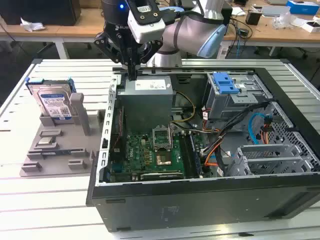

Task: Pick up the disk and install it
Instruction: 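Reach for the disk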

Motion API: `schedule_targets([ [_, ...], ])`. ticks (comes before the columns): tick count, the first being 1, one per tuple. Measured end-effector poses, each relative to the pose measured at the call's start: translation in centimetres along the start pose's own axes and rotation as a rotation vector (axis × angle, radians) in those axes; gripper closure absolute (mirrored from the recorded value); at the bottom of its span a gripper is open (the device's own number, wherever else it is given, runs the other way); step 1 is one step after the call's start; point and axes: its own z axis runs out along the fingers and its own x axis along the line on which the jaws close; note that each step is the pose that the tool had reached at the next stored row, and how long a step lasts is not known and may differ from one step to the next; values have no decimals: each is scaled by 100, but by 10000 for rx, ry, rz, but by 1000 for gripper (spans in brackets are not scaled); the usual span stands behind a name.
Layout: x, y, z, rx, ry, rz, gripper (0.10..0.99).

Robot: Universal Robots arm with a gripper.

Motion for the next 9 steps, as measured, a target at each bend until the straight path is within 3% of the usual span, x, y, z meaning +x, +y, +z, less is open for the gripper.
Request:
schedule_targets([
  [5,103,-8,-3,0,0,1,980],
  [9,244,-18,-6,-1,-1,1,980],
])
